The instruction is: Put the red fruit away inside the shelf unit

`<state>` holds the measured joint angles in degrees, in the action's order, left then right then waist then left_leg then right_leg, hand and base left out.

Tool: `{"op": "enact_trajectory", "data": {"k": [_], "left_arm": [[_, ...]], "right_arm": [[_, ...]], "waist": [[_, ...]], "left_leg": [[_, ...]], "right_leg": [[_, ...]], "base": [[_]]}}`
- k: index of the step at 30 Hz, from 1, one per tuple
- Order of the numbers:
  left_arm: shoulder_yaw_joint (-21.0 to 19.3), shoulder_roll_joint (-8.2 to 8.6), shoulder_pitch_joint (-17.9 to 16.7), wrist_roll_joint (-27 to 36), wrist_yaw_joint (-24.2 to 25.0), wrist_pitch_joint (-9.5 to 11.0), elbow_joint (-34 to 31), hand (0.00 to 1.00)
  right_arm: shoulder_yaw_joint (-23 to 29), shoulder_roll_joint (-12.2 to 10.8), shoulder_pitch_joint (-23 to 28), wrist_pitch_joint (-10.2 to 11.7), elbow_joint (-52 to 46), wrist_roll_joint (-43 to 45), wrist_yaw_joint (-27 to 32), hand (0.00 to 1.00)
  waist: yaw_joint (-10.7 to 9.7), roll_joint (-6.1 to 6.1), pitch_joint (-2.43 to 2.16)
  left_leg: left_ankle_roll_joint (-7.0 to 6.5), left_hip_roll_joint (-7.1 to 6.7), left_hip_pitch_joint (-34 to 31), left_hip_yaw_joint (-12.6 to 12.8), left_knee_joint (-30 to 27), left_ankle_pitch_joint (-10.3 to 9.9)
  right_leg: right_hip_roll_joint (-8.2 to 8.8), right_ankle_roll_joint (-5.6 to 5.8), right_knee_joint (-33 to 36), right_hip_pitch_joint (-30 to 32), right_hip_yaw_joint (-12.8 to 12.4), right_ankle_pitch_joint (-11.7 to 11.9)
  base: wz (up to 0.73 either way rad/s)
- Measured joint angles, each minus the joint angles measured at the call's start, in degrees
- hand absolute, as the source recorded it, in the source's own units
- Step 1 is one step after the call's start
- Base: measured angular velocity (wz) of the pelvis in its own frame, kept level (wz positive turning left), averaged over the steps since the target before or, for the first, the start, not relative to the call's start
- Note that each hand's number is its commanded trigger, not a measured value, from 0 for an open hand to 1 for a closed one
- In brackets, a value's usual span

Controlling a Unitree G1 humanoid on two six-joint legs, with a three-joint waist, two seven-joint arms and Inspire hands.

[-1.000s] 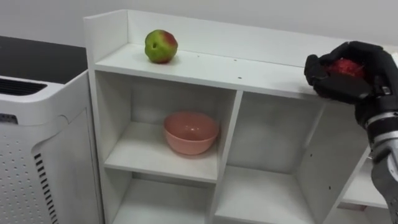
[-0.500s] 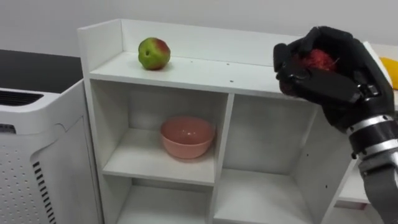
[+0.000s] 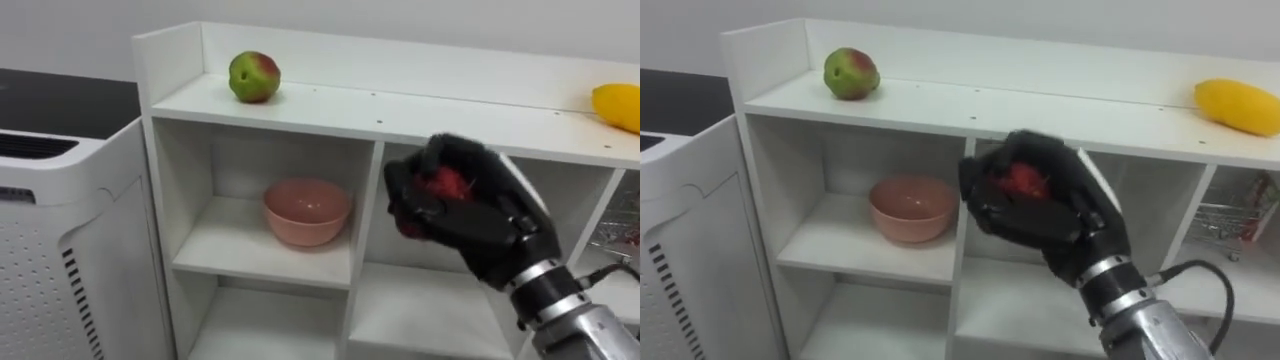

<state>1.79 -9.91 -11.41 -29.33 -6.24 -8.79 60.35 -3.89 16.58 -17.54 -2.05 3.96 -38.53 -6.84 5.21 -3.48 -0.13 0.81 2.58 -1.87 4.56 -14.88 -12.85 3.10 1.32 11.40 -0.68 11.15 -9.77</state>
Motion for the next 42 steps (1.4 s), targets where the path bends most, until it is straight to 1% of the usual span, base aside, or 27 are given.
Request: {"op": "enact_trajectory", "data": {"k": [1, 2, 4, 5, 6, 8, 9, 11, 12, 13, 14, 18, 19, 20, 21, 22, 23, 25, 27, 30, 32, 34, 35, 38, 41, 42], "left_arm": [[1.04, 0.01, 1.08, 0.9, -0.43, 0.02, 1.51, 0.0], [1.61, 0.01, 1.52, 1.67, -0.5, -0.03, 1.82, 0.0], [2.94, 0.03, 3.11, 2.79, -0.53, 0.08, 3.88, 0.0], [2.93, 0.22, 3.62, 2.75, -0.55, 0.06, 4.15, 0.0], [2.93, 0.34, 3.8, 2.75, -0.55, 0.06, 4.26, 0.0], [3.7, 0.43, 4.55, 3.02, -0.8, -0.05, 4.98, 0.0], [3.93, 0.45, 4.73, 3.4, -1.02, -0.07, 4.96, 0.0], [4.37, 0.61, 5.45, 6.29, -2.03, 0.07, 5.24, 0.0], [4.78, 0.61, 5.47, 7.06, -2.25, 0.08, 5.22, 0.0], [5.32, 0.65, 5.59, 7.69, -2.27, 0.07, 5.2, 0.0], [5.38, 0.7, 5.87, 9.19, -2.28, 0.02, 5.1, 0.0], [5.77, 0.72, 6.13, 13.05, -2.38, -0.66, 5.02, 0.0], [6.78, 0.81, 6.2, 14.27, -2.46, -0.93, 4.88, 0.0], [7.71, 1.14, 6.29, 15.28, -2.5, -0.96, 4.31, 0.0], [7.91, 1.36, 6.24, 15.46, -2.56, -1.16, 3.92, 0.0], [8.87, 1.72, 6.24, 16.22, -2.94, -1.24, 3.58, 0.0], [9.37, 1.83, 6.2, 16.27, -3.04, -1.26, 3.36, 0.0], [10.24, 1.89, 6.13, 16.27, -3.34, -1.41, 1.56, 0.0], [10.71, 1.88, 6.44, 16.31, -3.51, -1.41, 0.66, 0.0], [12.2, 2.0, 6.85, 16.31, -3.77, -1.41, -0.51, 0.0], [12.71, 1.99, 6.83, 16.36, -3.76, -1.37, -0.65, 0.0], [12.75, 1.52, 6.73, 16.47, -3.77, -1.37, -0.73, 0.0], [12.99, 1.12, 6.77, 16.5, -3.84, -1.33, -1.0, 0.0], [13.28, 0.59, 6.8, 16.48, -4.2, -1.08, -1.36, 0.0], [14.67, 0.08, 6.76, 16.51, -4.37, -1.12, -2.54, 0.0], [14.88, 0.08, 6.75, 16.49, -4.36, -1.12, -2.87, 0.0]], "right_arm": [[-0.07, -1.15, 0.08, -0.03, 4.27, 0.04, 0.81, 1.0], [-0.2, -1.58, 0.17, -0.05, 6.12, 0.03, 1.22, 1.0], [-0.63, -2.95, 0.2, -0.01, 13.35, -3.19, 1.82, 1.0], [-0.69, -3.29, 0.22, -0.03, 16.99, -5.96, 2.0, 1.0], [-0.77, -3.31, 0.27, -0.06, 18.3, -6.92, 2.3, 1.0], [-1.4, -3.34, 0.29, -0.07, 22.27, -12.35, 3.19, 1.0], [-1.4, -3.38, 0.27, 0.0, 23.33, -14.21, 3.44, 1.0], [-1.46, -4.08, -0.21, 0.17, 28.99, -21.86, 4.66, 1.0], [-1.42, -4.56, -0.79, 0.17, 30.8, -23.55, 4.92, 1.0], [-1.14, -5.4, -1.79, 0.17, 33.75, -26.66, 5.49, 1.0], [-1.06, -5.74, -2.34, 0.15, 35.7, -29.85, 5.83, 1.0], [-0.94, -5.88, -3.5, -0.02, 41.49, -35.61, 6.53, 1.0], [-0.09, -5.89, -4.94, -0.28, 43.93, -37.89, 6.83, 1.0], [1.67, -5.8, -6.43, -0.46, 45.75, -41.47, 7.38, 1.0], [2.59, -5.76, -7.19, -0.44, 46.6, -43.26, 7.64, 1.0], [4.11, -5.64, -8.84, -0.32, 48.43, -45.96, 8.25, 1.0], [4.63, -5.59, -9.61, -0.28, 49.18, -47.25, 8.52, 1.0], [6.28, -5.38, -11.76, -0.05, 49.87, -50.18, 9.19, 1.0], [7.73, -5.25, -13.01, 0.06, 49.97, -51.49, 9.56, 1.0], [8.75, -3.72, -16.59, 0.09, 51.44, -53.75, 9.97, 1.0], [10.6, -2.62, -18.52, 0.18, 52.12, -53.96, 10.55, 1.0], [12.11, -1.92, -19.45, 0.27, 52.15, -54.08, 11.27, 1.0], [12.53, -1.01, -20.4, 0.5, 52.14, -54.25, 11.93, 1.0], [12.68, 0.72, -22.9, 1.58, 52.14, -54.78, 12.37, 1.0], [13.68, 2.27, -24.78, 1.92, 52.13, -55.58, 13.83, 1.0], [14.11, 2.38, -25.17, 2.02, 52.12, -55.69, 14.25, 1.0]], "waist": [[-0.04, 0.43, 0.25], [-0.06, 0.62, 0.23], [-0.05, 1.62, 0.77], [0.0, 2.3, 0.71], [0.04, 2.64, 0.7], [0.13, 3.83, 0.68], [0.3, 4.01, 0.69], [1.64, 4.19, 0.84], [1.57, 4.17, 0.96], [1.48, 4.09, 1.1], [1.65, 3.99, 1.28], [2.46, 4.15, 1.75], [2.56, 4.27, 1.93], [2.73, 4.45, 2.12], [3.0, 4.46, 2.18], [3.16, 4.75, 2.37], [3.22, 4.88, 2.44], [3.69, 5.12, 2.51], [4.1, 5.14, 2.49], [4.73, 5.16, 2.47], [4.81, 5.34, 2.42], [4.74, 5.39, 2.42], [4.78, 5.44, 2.38], [4.77, 5.51, 2.33], [4.75, 5.54, 2.31], [4.75, 5.54, 2.31]], "left_leg": [[-0.05, 0.03, -1.13, -0.02, -0.51, 0.02], [-0.06, 0.05, -1.75, -0.02, -0.75, 0.01], [-0.17, 0.19, -4.4, -0.04, -1.66, 0.09], [-0.19, 0.24, -6.06, -0.04, -2.4, 0.09], [-0.21, 0.25, -6.96, -0.04, -2.81, 0.08], [-0.5, 0.14, -10.27, -0.01, -4.32, 0.35], [-0.52, 0.15, -10.88, 0.14, -4.88, 0.35], [-0.67, 0.09, -13.68, 0.61, -6.36, 0.43], [-0.77, -0.01, -14.49, 0.61, -6.82, 0.48], [-0.98, -0.37, -16.63, 0.6, -7.71, 0.6], [-1.1, -0.57, -18.97, 0.59, -9.06, 0.63], [-1.28, -0.82, -24.79, -0.02, -12.36, 0.51], [-1.31, -0.97, -26.77, -0.07, -13.31, 0.5], [-1.46, -1.2, -28.95, -0.09, -14.09, 0.82], [-1.49, -1.31, -29.95, 0.01, -14.34, 0.99], [-1.61, -1.48, -31.58, 0.02, -14.95, 1.28], [-1.64, -1.52, -32.27, 0.02, -15.13, 1.44], [-1.6, -1.47, -35.3, 0.01, -15.82, 1.91], [-1.6, -1.51, -36.99, 0.05, -15.79, 2.44], [-1.56, -2.0, -39.79, 0.2, -16.59, 2.62], [-1.56, -2.22, -41.08, 0.37, -16.96, 2.62], [-1.55, -2.21, -41.97, 0.44, -17.63, 2.61], [-1.56, -1.96, -42.83, 0.98, -17.89, 2.61], [-1.7, -1.8, -44.68, 1.82, -18.48, 2.5], [-1.71, -1.77, -45.98, 2.0, -18.7, 2.5], [-1.71, -1.77, -46.18, 2.01, -18.75, 2.5]], "right_leg": [[0.04, -0.03, 0.47, 1.05, 0.01, 0.07], [0.05, -0.07, 0.49, 1.56, 0.04, 0.13], [0.15, -0.13, 1.95, 4.23, 0.33, 0.27], [0.23, -0.13, 2.89, 6.1, 0.37, 0.27], [0.3, -0.13, 3.47, 7.11, 0.35, 0.27], [0.76, -0.14, 5.94, 11.16, 0.38, 0.24], [0.9, -0.17, 6.77, 12.14, 0.4, 0.19], [1.36, -0.26, 9.73, 15.87, 0.04, 0.0], [1.57, -0.33, 10.4, 16.78, 0.06, -0.13], [2.07, -0.5, 11.69, 18.97, 0.01, -0.57], [2.5, -0.69, 13.07, 21.25, 0.03, -1.02], [3.14, -0.89, 16.85, 26.83, -0.18, -2.55], [3.56, -0.67, 18.43, 29.11, -0.14, -3.15], [4.05, -0.59, 19.83, 31.54, -0.08, -3.29], [4.29, -0.64, 20.47, 32.77, -0.12, -3.31], [4.66, -0.97, 21.49, 34.51, -0.04, -3.19], [4.7, -1.29, 21.75, 35.26, -0.1, -2.99], [4.81, -1.54, 22.49, 38.37, -0.04, -2.71], [4.83, -1.81, 22.82, 40.25, -0.24, -2.37], [5.08, -1.94, 24.8, 43.82, -1.3, -2.52], [5.6, -2.1, 25.85, 45.4, -1.25, -2.93], [6.01, -2.37, 26.4, 46.28, -0.75, -3.1], [5.99, -2.41, 26.64, 47.22, -0.82, -3.12], [5.97, -2.49, 27.4, 49.35, -1.36, -3.14], [5.98, -2.5, 27.7, 50.72, -1.53, -3.15], [5.99, -2.5, 27.76, 50.94, -1.55, -3.15]], "base": [[0.0], [0.0], [0.0], [0.0], [-0.03], [-0.02], [-0.09], [-0.1], [0.0], [0.07], [0.08], [0.12], [0.15], [0.12], [0.1], [0.05], [0.04], [0.0], [0.0], [0.0], [0.06], [0.07], [0.03], [-0.06], [0.0], [0.0]]}}
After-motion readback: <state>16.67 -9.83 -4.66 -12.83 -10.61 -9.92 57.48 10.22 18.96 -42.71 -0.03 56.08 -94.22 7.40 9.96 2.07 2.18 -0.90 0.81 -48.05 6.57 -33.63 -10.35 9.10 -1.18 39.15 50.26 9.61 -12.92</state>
